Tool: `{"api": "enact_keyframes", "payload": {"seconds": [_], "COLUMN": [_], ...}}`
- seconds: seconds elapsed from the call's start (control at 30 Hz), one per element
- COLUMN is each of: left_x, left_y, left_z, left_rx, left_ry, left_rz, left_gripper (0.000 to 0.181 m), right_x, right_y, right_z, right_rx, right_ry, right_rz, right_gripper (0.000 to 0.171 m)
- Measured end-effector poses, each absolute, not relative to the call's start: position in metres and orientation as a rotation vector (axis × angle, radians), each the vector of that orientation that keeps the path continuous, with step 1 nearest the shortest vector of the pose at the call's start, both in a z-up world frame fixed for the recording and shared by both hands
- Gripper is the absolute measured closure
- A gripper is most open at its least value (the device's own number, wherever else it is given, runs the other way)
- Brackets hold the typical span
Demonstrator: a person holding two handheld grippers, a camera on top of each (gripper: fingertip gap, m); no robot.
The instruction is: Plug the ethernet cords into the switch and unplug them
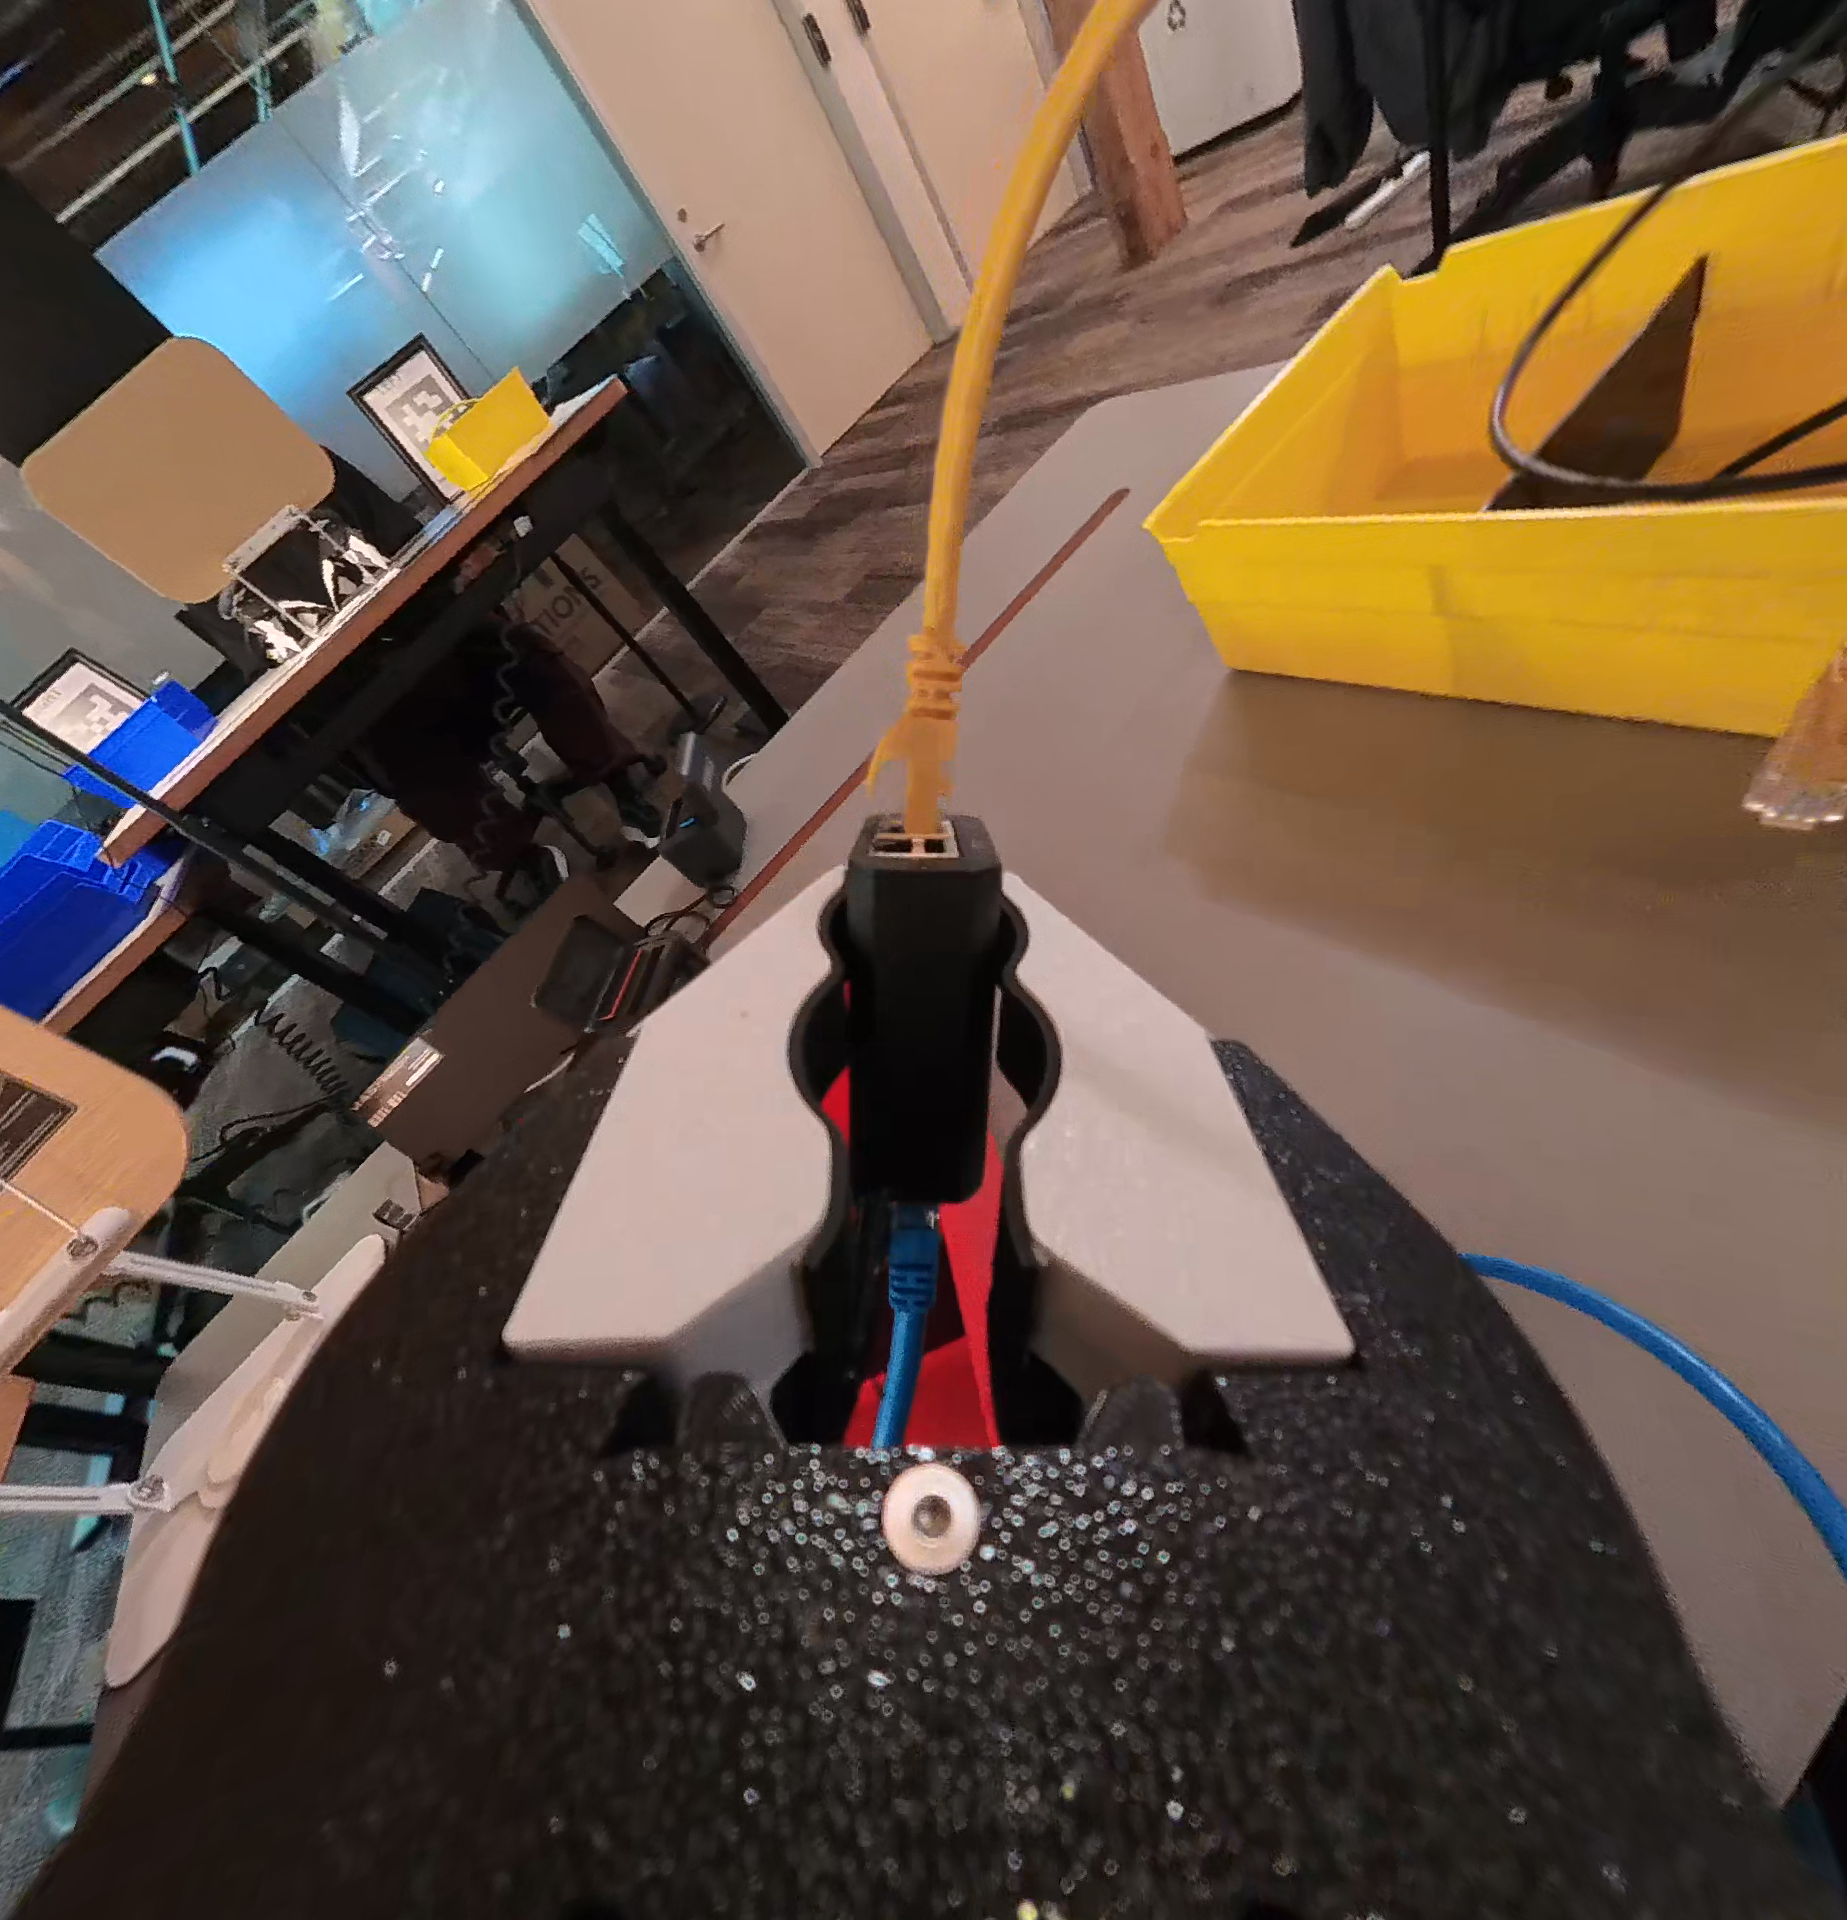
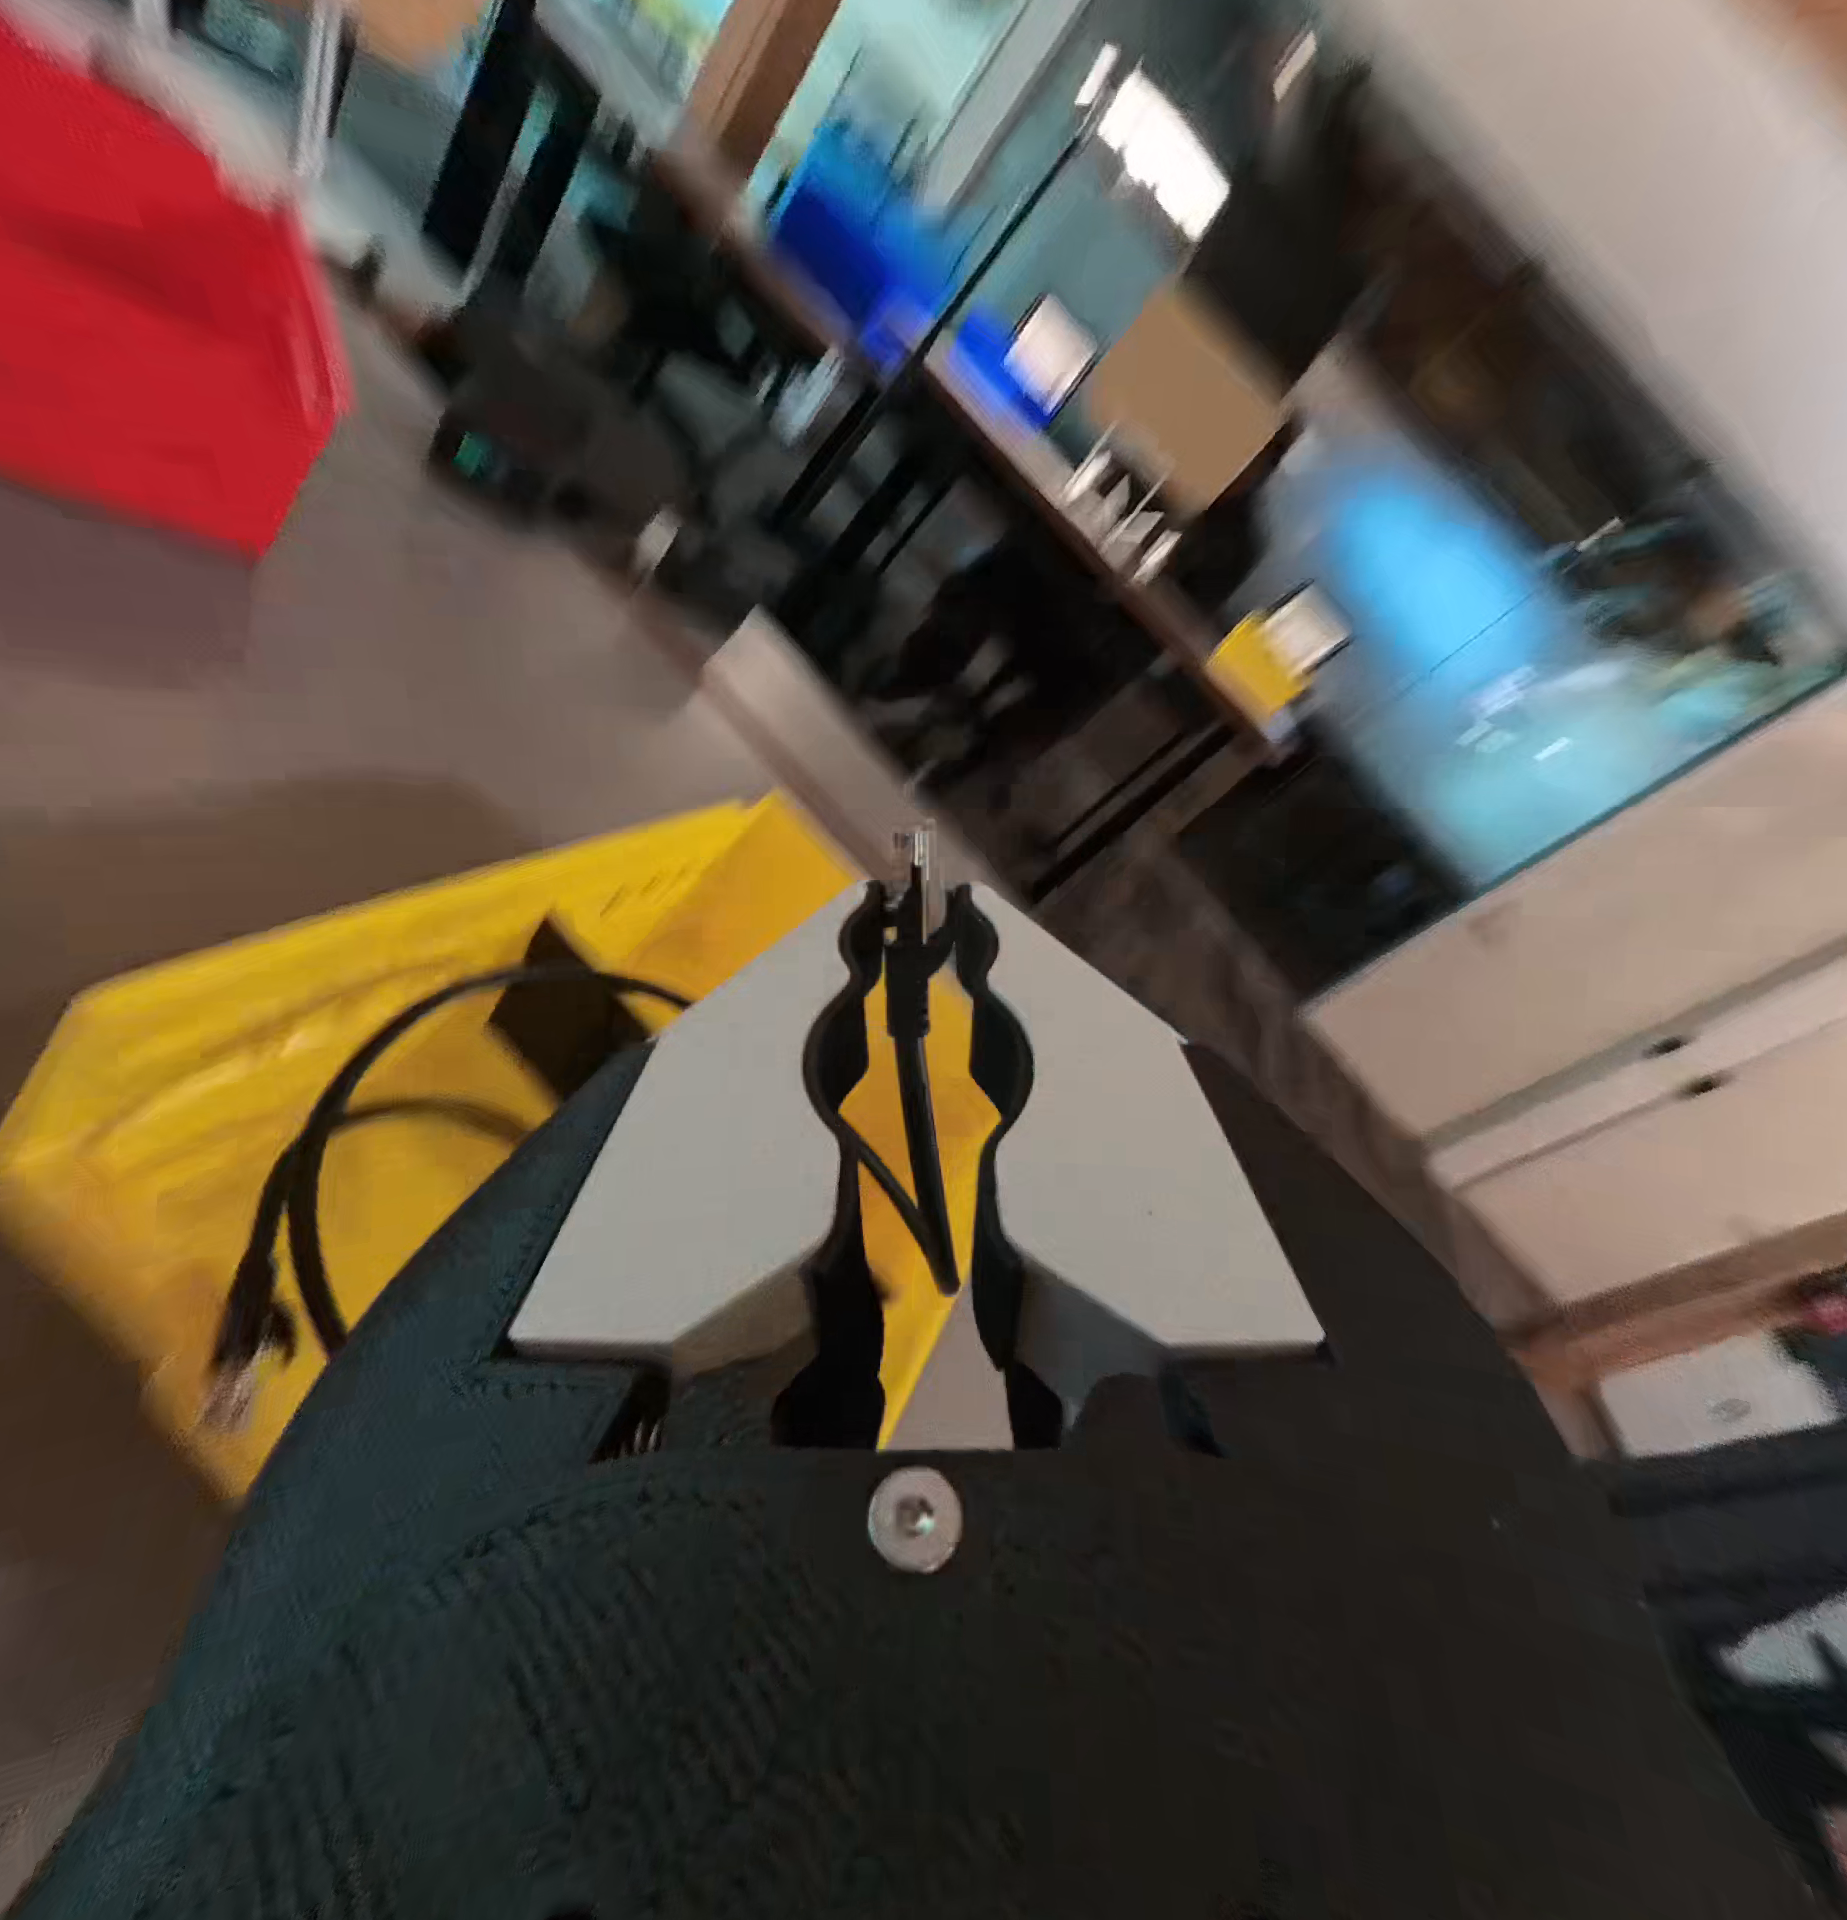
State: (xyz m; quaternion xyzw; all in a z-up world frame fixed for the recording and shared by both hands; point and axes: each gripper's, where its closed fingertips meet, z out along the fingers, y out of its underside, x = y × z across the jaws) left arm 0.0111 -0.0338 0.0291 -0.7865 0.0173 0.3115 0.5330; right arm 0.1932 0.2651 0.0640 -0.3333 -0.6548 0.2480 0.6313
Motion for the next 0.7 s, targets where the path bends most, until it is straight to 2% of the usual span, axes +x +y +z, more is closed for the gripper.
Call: {"api": "enact_keyframes", "payload": {"seconds": [0.13,0.3,0.33,0.4,0.43,0.5,0.6,0.7], "left_x": [0.018,0.025,0.027,0.030,0.032,0.034,0.035,0.041], "left_y": [-0.024,-0.013,-0.011,-0.007,-0.005,-0.004,-0.002,0.000], "left_z": [0.015,-0.001,-0.004,-0.010,-0.012,-0.017,-0.020,-0.020], "left_rx": [-1.925,-1.978,-1.989,-2.005,-2.012,-2.029,-2.041,-2.031], "left_ry": [0.104,0.192,0.211,0.257,0.280,0.326,0.376,0.417], "left_rz": [0.768,0.824,0.837,0.866,0.884,0.927,0.989,1.003], "left_gripper": [0.160,0.160,0.159,0.160,0.160,0.159,0.160,0.160], "right_x": [0.183,0.186,0.191,0.201,0.203,0.205,0.202,0.196], "right_y": [0.264,0.246,0.241,0.238,0.238,0.238,0.244,0.237], "right_z": [-0.022,-0.087,-0.102,-0.128,-0.136,-0.133,-0.097,-0.046], "right_rx": [-0.971,-1.173,-1.248,-1.406,-1.455,-1.514,-1.454,-1.238], "right_ry": [-1.872,-2.169,-2.235,-2.331,-2.345,-2.328,-2.217,-2.090], "right_rz": [0.536,0.624,0.649,0.670,0.672,0.672,0.620,0.557], "right_gripper": [0.160,0.157,0.167,0.159,0.148,0.121,0.105,0.099]}}
